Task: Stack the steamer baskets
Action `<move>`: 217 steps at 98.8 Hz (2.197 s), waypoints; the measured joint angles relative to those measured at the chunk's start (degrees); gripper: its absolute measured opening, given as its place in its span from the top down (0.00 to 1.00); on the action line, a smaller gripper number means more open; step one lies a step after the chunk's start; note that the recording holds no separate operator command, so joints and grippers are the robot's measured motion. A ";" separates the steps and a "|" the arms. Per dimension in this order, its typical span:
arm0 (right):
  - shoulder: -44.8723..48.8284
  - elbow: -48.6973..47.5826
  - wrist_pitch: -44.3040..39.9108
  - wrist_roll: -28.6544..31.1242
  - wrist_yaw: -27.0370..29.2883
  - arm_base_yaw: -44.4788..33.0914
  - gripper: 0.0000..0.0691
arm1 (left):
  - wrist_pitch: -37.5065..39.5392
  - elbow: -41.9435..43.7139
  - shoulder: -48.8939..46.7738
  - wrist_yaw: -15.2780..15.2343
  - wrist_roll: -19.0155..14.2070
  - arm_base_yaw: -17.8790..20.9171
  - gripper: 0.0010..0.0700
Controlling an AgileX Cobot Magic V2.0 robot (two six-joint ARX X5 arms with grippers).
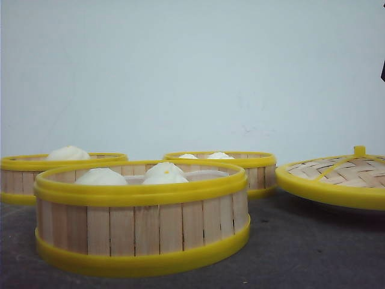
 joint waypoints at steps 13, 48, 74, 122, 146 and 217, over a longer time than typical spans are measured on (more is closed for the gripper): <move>0.00 0.00 -0.85 -0.02 0.00 0.00 0.09 | 0.68 0.00 1.73 6.12 -2.29 -1.01 0.22; 0.00 0.00 -0.39 -1.53 -0.07 0.15 0.01 | 0.72 0.00 11.80 7.06 -3.48 -7.58 0.22; 2.60 0.52 6.73 0.66 -1.92 2.12 0.01 | 2.01 0.00 12.52 5.60 -3.26 -7.52 0.22; 37.86 24.59 9.18 3.10 -3.02 12.68 0.01 | 3.43 0.00 12.52 5.03 -2.16 -7.50 0.22; 51.21 36.63 8.20 2.38 -0.13 13.79 0.01 | 3.69 0.00 12.52 3.85 -1.95 -7.45 0.22; 68.26 48.19 3.98 -0.48 2.32 15.63 0.32 | 3.74 0.00 12.52 0.79 -1.75 -7.41 0.22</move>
